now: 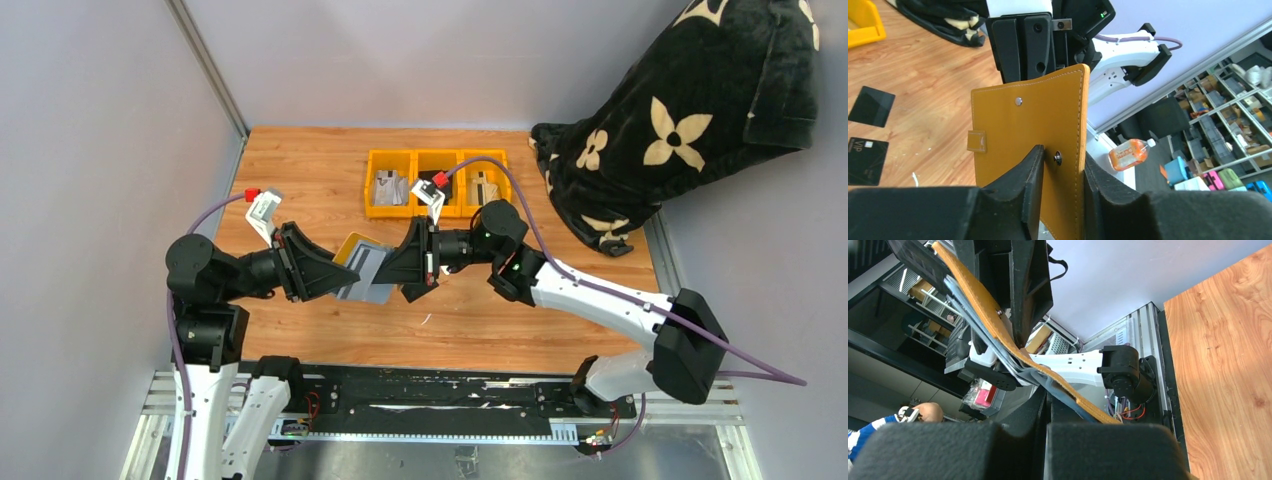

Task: Take the credit cards out of the card holder
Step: Remove the credit card from the card holder.

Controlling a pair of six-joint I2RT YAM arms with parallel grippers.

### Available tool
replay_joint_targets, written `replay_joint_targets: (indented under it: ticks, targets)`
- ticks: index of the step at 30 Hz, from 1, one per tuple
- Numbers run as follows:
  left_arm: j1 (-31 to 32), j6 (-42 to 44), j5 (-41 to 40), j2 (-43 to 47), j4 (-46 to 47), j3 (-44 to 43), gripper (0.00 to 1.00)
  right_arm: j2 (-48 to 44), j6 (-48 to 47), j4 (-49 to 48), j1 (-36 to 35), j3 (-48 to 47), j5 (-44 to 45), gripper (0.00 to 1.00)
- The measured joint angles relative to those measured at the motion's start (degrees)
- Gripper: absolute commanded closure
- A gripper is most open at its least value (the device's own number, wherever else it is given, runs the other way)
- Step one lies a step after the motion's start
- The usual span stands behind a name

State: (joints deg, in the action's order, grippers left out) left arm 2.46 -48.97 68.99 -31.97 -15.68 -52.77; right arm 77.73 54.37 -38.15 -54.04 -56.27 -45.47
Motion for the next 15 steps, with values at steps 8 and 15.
replay_joint_targets:
  ticks: [8, 15]
  targets:
    - [0.0, -3.6, -0.9, -0.2, 3.9, 0.1, 0.93, -1.9, 1.1, -1.1, 0.0, 1.0, 0.0, 0.77]
    - [0.0, -5.6, -2.1, -0.1, 6.1, 0.1, 0.95, -4.0, 1.8, -2.6, 0.0, 3.2, 0.0, 0.72]
